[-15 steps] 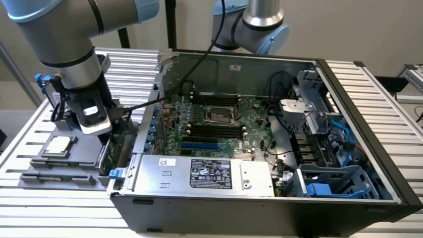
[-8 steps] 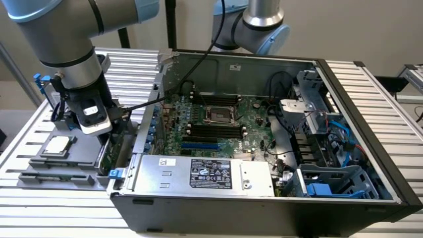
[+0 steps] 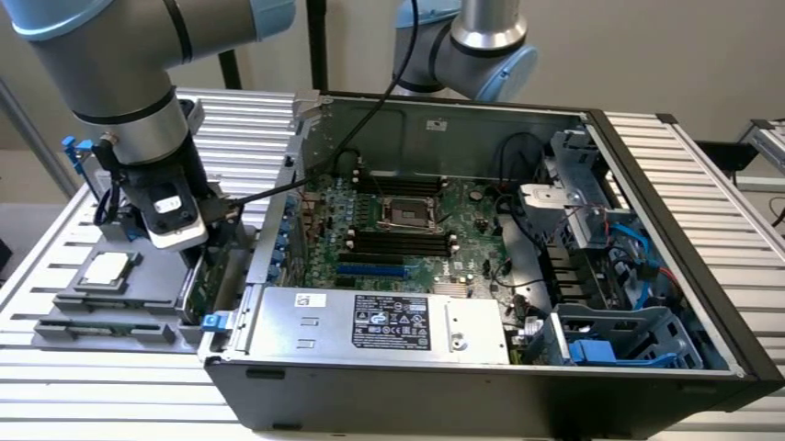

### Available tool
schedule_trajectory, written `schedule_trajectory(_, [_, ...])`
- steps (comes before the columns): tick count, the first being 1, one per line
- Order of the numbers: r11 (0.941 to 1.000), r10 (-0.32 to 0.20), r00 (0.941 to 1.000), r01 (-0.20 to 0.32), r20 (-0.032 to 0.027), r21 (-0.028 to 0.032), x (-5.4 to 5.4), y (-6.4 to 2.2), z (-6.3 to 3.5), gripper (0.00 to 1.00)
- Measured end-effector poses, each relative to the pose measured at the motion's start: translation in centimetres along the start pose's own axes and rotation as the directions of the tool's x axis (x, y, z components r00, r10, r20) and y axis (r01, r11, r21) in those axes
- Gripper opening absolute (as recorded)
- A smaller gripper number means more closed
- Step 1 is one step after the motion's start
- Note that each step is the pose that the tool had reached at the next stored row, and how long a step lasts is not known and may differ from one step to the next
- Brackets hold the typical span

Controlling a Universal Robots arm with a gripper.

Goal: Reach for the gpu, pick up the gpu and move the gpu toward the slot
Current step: 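Pick up the gpu and move the gpu toward the slot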

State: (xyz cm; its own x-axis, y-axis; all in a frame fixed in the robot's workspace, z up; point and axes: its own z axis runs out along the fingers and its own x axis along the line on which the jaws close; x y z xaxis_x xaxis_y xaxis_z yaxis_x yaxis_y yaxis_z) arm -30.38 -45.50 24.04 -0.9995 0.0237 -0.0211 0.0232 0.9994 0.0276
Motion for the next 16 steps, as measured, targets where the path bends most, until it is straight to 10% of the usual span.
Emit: schedule_trajectory(16, [0.9999, 0.001, 0.9998, -0.001, -0.0175, -0.0156, -0.7, 0.09, -4.7, 0.27])
